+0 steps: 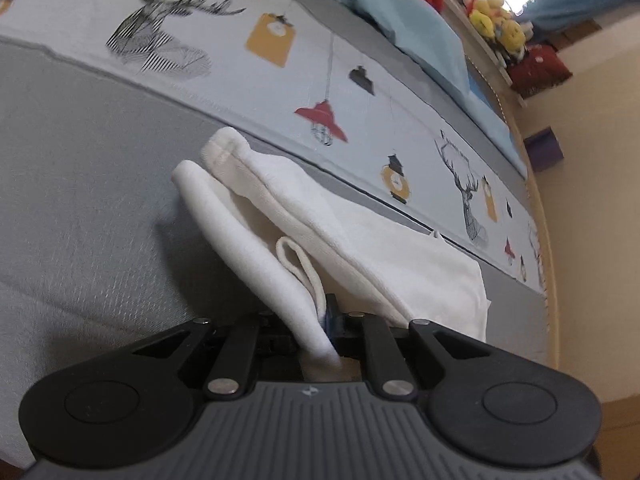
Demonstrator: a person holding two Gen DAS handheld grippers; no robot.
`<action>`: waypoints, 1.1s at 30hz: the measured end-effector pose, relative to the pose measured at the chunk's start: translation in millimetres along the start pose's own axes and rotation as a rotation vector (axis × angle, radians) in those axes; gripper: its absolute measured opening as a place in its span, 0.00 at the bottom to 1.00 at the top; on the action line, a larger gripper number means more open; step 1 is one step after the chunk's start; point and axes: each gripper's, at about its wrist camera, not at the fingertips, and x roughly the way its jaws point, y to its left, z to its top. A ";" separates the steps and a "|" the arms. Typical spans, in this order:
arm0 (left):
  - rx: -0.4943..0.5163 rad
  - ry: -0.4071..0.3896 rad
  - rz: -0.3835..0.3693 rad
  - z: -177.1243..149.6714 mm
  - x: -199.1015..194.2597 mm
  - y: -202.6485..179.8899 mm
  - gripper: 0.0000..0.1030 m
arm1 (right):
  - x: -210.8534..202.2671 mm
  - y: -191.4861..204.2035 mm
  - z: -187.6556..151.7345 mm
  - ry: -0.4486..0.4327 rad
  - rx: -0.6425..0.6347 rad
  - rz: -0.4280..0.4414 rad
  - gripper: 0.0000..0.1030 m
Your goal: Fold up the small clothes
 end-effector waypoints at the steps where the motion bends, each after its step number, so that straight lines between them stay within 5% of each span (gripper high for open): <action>1: 0.009 -0.007 0.001 0.6 0.0 -5.5 0.12 | -4.2 -3.3 -0.4 -0.001 -0.002 -0.008 0.07; 14: 0.210 -0.047 -0.066 -9.4 36.2 -142.3 0.12 | -102.9 -94.8 -17.6 -0.076 0.107 -0.208 0.07; 23: 0.420 -0.064 -0.232 -53.1 86.2 -269.7 0.16 | -193.4 -148.6 -53.4 -0.143 0.209 -0.388 0.07; 25: 0.458 0.001 -0.228 -63.9 103.7 -285.5 0.26 | -200.1 -160.4 -65.4 -0.089 0.249 -0.418 0.07; 29: 0.499 0.019 -0.162 -70.5 111.5 -288.5 0.28 | -183.6 -199.7 -106.0 0.214 0.441 -0.477 0.16; 33: 0.458 0.039 -0.210 -63.6 94.2 -263.4 0.28 | -190.6 -220.5 -114.8 0.186 0.559 -0.521 0.17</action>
